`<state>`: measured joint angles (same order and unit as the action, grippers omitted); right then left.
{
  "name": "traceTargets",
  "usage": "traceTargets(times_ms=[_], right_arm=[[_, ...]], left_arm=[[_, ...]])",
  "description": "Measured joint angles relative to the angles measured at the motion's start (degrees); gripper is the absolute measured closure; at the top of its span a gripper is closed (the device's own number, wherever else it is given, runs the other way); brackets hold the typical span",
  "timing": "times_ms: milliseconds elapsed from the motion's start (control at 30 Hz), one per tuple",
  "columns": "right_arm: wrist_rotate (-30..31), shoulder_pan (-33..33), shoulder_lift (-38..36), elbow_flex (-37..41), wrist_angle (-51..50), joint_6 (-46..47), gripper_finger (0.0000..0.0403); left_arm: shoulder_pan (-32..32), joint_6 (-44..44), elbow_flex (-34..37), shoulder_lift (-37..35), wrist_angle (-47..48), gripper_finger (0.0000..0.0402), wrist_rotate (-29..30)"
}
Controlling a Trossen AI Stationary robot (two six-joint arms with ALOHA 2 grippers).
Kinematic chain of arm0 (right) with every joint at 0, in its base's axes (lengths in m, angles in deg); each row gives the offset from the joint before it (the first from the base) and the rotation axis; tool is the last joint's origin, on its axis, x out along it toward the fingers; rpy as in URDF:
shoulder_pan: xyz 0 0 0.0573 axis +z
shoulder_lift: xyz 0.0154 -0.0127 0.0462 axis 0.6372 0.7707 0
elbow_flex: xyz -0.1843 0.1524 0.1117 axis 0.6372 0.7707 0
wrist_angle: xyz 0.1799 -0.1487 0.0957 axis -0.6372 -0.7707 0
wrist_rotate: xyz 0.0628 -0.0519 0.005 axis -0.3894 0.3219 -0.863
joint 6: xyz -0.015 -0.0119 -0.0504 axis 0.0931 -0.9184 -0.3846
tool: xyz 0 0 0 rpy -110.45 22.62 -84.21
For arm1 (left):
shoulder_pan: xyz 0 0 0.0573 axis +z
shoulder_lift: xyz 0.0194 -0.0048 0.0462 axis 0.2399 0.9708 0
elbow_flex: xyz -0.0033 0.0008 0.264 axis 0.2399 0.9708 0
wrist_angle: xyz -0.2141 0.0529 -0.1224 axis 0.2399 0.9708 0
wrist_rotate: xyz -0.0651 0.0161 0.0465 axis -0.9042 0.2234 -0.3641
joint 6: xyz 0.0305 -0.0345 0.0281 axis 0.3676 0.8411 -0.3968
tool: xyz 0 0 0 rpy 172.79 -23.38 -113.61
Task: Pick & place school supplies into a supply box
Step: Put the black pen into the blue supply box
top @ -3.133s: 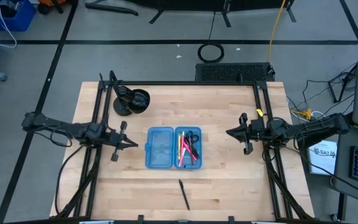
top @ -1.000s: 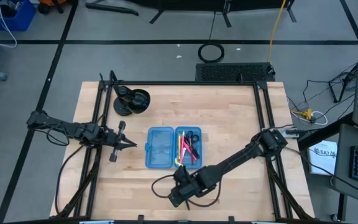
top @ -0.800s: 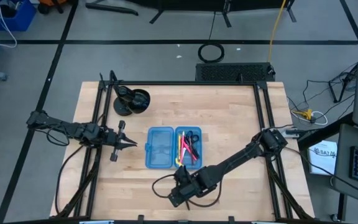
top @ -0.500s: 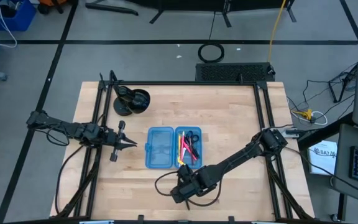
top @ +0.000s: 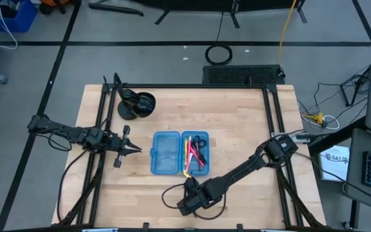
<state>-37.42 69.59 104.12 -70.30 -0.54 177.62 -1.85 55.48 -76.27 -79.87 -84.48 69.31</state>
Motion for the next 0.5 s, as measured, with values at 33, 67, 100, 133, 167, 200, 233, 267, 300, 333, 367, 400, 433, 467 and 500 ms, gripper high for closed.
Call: traceTargets(times_ms=[33,67,100,133,167,200,233,267,300,333,367,400,433,467,500], right_arm=[[-0.69,0.17,0.71,0.00,0.20,0.16,0.0233],[-1.25,0.27,1.22,-0.13,0.49,0.30,0.0234],[-1.89,0.38,1.56,-0.17,0.87,0.30,0.0234],[-2.61,0.39,2.08,-0.23,1.03,0.30,0.0234],[-3.16,0.39,2.75,-0.36,0.87,0.26,0.0234],[-3.63,0.41,3.33,-0.34,0.07,0.13,0.0234],[-4.09,0.41,3.54,-0.32,-1.19,-0.06,0.0234],[-4.60,0.39,3.59,-0.29,-2.86,-0.33,0.0234],[-5.40,0.32,3.83,-0.27,-5.24,-0.56,0.0234],[-6.28,0.28,4.29,-0.27,-7.94,-0.64,0.0234],[-6.84,0.28,4.56,-0.27,-10.62,-0.62,0.0234],[-7.67,0.27,4.56,-0.27,-13.56,-0.64,0.0234],[-8.53,0.28,4.50,-0.18,-16.23,-0.72,0.0235],[-9.09,0.34,4.50,-0.16,-17.97,-0.88,0.0235],[-9.53,0.33,4.49,0.23,-18.55,-1.02,0.0235]], left_arm=[[0.00,0.10,0.00,0.00,0.00,0.0371,0.00],[0.00,0.12,0.00,0.00,0.00,0.0371,0.00],[0.00,0.12,0.00,0.00,0.00,0.0371,-0.02],[0.00,0.12,0.00,0.00,0.01,0.0371,-0.03],[0.00,0.16,0.00,0.00,0.02,0.0371,-0.03],[0.00,0.17,0.00,-0.01,0.02,0.0371,-0.04],[0.00,0.17,0.00,0.00,0.02,0.0371,-0.04],[0.00,0.17,0.00,0.00,0.02,0.0371,-0.04],[0.00,0.19,0.00,0.00,0.02,0.0371,-0.04],[0.00,0.23,0.00,0.00,0.02,0.0371,-0.06],[0.00,0.57,0.00,0.00,0.04,0.0371,-0.06],[0.00,0.89,0.00,-0.02,0.02,0.0371,-0.08],[0.00,1.23,0.00,0.00,0.04,0.0371,-0.07],[0.00,1.51,0.00,0.00,0.04,0.0371,-0.10],[0.00,1.66,0.00,0.00,0.04,0.0371,-0.13]])
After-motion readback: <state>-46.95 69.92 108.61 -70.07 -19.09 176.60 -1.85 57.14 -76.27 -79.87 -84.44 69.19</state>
